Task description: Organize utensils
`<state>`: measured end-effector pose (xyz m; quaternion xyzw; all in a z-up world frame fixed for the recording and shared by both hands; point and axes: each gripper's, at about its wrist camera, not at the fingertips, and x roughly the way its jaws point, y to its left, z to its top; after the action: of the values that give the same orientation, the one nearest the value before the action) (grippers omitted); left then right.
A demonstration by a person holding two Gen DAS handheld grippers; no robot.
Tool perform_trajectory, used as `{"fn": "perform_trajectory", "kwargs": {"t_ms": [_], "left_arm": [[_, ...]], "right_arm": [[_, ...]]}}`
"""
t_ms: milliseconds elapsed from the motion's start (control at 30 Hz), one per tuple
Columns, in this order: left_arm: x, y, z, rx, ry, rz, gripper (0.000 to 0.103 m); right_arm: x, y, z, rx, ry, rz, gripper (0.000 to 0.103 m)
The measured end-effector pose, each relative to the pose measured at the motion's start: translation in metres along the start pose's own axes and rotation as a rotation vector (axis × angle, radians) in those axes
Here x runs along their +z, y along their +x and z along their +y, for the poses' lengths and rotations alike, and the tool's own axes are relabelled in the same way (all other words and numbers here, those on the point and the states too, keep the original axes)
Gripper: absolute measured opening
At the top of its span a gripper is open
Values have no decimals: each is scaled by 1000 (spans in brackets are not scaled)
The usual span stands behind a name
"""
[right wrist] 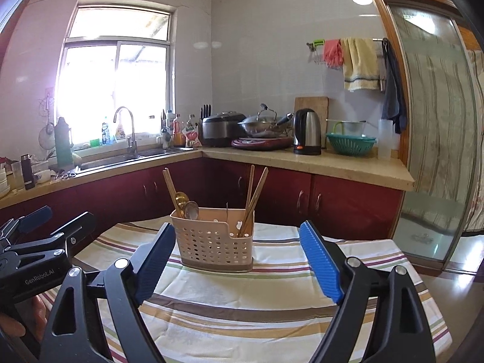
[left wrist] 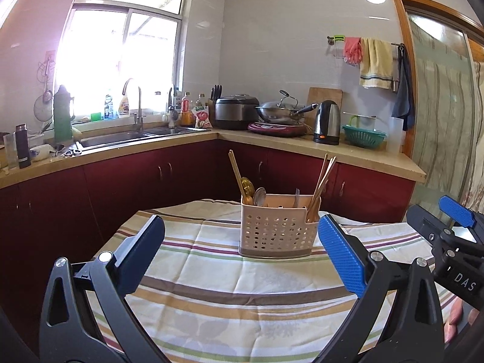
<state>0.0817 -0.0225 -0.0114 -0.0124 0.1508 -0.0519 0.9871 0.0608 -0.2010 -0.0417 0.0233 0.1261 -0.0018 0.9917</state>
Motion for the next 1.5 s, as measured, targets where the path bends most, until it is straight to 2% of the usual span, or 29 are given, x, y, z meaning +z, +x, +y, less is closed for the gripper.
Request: {"fn": "perform_trajectory", "kwargs": {"t_ms": [1133, 1500], "left_arm": [[-9, -6, 13, -21, -35, 45, 99], [-9, -5, 11, -9, -14, 41, 99]], "right_arm": [[-4, -8, 5, 2, -15, -10, 82], [-8, -7, 4, 3, -12, -1, 82]]}}
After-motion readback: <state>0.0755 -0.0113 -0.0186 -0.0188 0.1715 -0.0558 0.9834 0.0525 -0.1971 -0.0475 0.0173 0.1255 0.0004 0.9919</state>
